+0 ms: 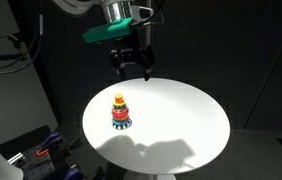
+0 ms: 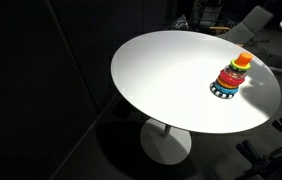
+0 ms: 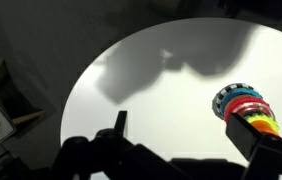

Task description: Remove the green ring from the orange rod and put it on the table

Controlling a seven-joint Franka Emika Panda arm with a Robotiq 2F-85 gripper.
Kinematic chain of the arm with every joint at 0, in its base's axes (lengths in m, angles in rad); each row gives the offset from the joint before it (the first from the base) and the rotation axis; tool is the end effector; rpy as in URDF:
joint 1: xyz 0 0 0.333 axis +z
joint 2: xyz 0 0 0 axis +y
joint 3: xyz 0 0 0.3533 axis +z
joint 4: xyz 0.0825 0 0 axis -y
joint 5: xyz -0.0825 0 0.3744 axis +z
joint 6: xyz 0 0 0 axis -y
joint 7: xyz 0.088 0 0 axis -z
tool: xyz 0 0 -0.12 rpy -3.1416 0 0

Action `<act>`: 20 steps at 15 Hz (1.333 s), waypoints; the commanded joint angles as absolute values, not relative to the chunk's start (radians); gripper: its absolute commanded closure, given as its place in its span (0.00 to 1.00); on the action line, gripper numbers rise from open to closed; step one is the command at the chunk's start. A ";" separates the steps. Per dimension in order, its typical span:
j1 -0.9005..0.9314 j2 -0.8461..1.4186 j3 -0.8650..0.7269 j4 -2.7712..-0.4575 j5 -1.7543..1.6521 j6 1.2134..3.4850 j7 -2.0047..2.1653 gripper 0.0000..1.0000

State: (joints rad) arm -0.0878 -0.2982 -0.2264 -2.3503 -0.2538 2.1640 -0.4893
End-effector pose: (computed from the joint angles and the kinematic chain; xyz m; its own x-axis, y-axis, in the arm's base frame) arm 0.4204 -0.1558 0.4824 0.9512 0.3083 0.0123 0.3008 -0.9356 0.1849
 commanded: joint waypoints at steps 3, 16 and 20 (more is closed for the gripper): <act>-0.062 -0.154 -0.196 -2.221 -0.156 2.159 -0.502 0.00; -0.069 0.108 -0.093 -1.978 -0.077 1.959 -0.541 0.00; -0.070 0.087 -0.086 -2.033 -0.093 2.010 -0.506 0.00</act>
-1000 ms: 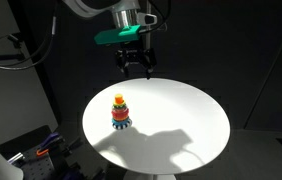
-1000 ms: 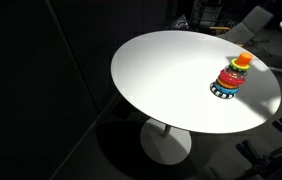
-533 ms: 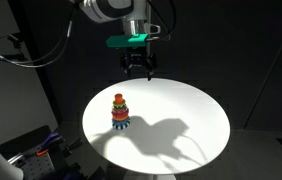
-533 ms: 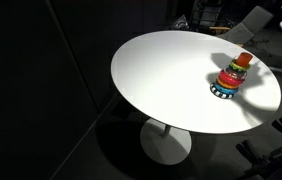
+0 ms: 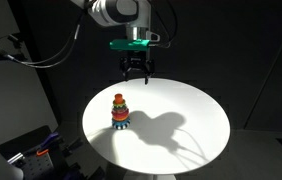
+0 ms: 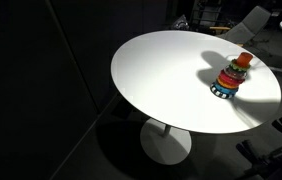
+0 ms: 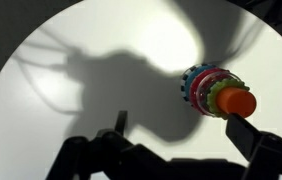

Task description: Remove the green ring from the orange rod and put it on the table

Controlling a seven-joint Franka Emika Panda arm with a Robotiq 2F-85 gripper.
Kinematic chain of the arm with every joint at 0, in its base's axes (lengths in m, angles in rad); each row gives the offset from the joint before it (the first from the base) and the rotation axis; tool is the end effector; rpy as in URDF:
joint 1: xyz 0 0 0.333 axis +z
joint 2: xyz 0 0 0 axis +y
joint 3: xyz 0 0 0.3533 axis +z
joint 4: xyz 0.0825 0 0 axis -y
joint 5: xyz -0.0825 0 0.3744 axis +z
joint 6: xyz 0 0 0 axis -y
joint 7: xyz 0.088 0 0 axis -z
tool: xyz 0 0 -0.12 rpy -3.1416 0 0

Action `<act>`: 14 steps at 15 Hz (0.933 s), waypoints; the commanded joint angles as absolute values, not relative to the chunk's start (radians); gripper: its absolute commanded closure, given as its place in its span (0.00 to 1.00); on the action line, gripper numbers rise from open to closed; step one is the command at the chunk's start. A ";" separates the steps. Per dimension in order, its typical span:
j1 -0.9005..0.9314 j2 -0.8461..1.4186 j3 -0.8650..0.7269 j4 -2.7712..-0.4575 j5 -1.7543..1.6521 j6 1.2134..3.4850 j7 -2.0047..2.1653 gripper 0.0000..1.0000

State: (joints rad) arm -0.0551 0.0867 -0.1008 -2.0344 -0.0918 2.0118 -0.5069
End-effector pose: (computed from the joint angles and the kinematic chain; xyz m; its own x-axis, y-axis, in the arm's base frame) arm 0.5420 -0.0908 0.4240 0.9148 0.3793 -0.1388 0.3858 -0.9223 0.0223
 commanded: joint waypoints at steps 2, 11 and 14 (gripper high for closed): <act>-0.070 0.086 -0.086 -2.033 -0.093 2.010 -0.506 0.00; -0.061 0.102 -0.062 -2.031 -0.089 2.018 -0.510 0.00; -0.057 0.108 -0.045 -2.036 -0.084 2.025 -0.513 0.00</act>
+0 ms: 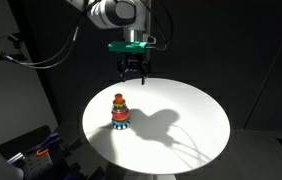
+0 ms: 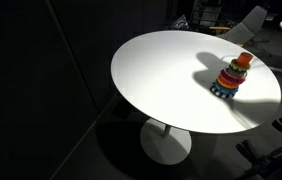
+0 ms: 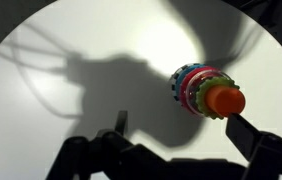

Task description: Remove the green ring from the orange rod and put it on the table

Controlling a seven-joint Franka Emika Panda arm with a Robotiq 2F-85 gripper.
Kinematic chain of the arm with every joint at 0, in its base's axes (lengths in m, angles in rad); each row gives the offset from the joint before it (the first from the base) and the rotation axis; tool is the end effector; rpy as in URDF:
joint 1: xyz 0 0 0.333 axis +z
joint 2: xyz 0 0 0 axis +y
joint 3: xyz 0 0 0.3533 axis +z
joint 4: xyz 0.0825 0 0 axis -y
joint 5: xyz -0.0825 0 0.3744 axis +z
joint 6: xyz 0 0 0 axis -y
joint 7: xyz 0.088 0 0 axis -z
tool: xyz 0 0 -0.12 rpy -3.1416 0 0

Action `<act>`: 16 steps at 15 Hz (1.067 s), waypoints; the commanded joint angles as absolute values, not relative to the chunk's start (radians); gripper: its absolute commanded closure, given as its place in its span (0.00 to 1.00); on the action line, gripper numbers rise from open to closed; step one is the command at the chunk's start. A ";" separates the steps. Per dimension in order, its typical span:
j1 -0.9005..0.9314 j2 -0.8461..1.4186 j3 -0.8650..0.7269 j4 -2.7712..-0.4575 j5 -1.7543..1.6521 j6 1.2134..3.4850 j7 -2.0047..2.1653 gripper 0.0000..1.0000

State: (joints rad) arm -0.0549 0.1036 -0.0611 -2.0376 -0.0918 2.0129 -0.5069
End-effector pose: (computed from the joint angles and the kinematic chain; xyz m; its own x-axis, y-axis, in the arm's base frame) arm 0.5460 -0.0695 0.4133 0.8962 0.4161 -0.1537 0.4225 -0.9063 0.0101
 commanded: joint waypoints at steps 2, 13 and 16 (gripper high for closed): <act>-0.053 0.108 -0.034 -2.044 -0.082 2.037 -0.504 0.00; -0.006 0.168 0.021 -2.073 -0.100 2.140 -0.379 0.00; 0.006 0.181 0.031 -2.093 -0.106 2.165 -0.357 0.00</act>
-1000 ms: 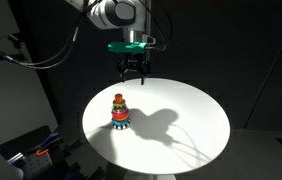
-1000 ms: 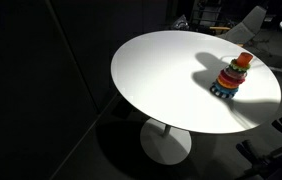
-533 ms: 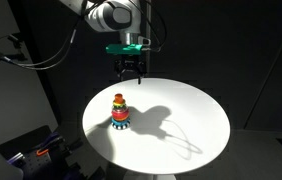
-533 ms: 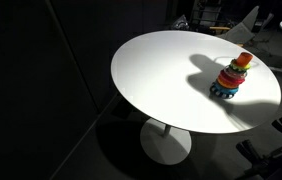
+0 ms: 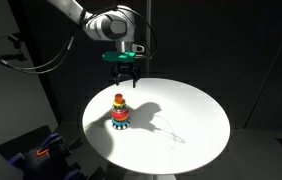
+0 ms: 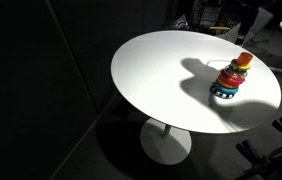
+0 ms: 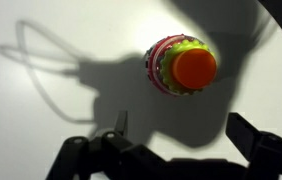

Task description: Remove the green ring from the orange rod and put it on the table

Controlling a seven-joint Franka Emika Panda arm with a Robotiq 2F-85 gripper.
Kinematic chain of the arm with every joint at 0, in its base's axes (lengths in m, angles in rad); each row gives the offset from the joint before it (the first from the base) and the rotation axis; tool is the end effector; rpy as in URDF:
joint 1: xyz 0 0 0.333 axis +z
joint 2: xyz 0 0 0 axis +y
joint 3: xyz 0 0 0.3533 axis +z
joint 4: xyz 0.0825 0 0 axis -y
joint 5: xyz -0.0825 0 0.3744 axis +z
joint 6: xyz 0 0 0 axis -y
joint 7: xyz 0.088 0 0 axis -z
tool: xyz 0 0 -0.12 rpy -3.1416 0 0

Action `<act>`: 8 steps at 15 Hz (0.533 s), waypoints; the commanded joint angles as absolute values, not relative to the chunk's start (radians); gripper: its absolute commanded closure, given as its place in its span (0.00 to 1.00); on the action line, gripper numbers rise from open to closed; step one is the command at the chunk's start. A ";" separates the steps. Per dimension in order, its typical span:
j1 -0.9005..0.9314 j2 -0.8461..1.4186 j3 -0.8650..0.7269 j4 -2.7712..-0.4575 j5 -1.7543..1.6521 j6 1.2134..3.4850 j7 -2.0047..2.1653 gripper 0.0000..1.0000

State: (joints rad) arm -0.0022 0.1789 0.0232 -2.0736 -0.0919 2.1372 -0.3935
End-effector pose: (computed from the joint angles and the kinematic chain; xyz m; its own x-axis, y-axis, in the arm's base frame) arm 0.5605 0.0065 0.3650 0.8849 0.4462 -0.1334 0.4522 -0.8917 0.0173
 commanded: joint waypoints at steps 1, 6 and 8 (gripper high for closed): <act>0.009 0.183 0.034 -2.101 -0.109 2.170 -0.352 0.00; 0.024 0.168 0.040 -2.150 -0.124 2.179 -0.312 0.00; 0.029 0.159 0.041 -2.170 -0.133 2.180 -0.297 0.00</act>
State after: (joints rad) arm 0.0219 0.1916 0.0371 -2.1305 -0.1030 2.1650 -0.3428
